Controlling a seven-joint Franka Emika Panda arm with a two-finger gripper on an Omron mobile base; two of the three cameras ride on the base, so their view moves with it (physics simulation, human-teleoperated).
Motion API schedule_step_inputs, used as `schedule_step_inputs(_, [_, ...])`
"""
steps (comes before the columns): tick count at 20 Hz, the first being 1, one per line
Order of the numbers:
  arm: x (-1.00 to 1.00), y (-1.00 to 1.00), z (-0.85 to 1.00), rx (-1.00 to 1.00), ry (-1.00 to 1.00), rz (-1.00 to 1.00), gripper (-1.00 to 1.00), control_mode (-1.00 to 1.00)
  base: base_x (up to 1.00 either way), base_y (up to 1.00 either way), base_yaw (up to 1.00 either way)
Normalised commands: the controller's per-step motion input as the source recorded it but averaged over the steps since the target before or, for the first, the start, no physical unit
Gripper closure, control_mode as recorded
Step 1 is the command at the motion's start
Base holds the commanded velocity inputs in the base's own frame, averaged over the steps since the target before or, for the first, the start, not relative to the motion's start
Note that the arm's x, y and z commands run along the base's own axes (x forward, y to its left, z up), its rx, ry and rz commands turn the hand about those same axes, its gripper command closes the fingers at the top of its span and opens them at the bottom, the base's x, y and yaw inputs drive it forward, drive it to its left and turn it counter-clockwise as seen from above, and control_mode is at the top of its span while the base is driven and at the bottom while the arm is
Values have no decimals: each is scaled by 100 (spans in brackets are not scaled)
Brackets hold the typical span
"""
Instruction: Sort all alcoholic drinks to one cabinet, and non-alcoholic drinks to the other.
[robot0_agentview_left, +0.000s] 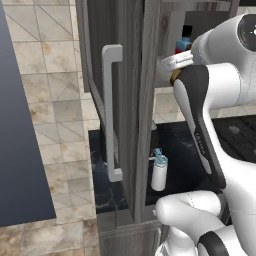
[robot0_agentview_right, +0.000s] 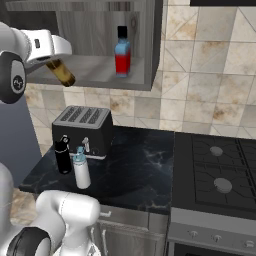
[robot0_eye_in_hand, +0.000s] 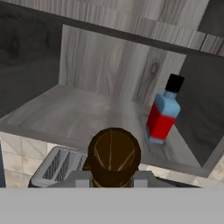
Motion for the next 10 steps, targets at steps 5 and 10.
schedule_step_inputs(5, [13,0,0,0,-3,-1,100,-100,0,0,0])
schedule_step_inputs(10, [15,0,0,0,-2,-1,100,-100,0,0,0])
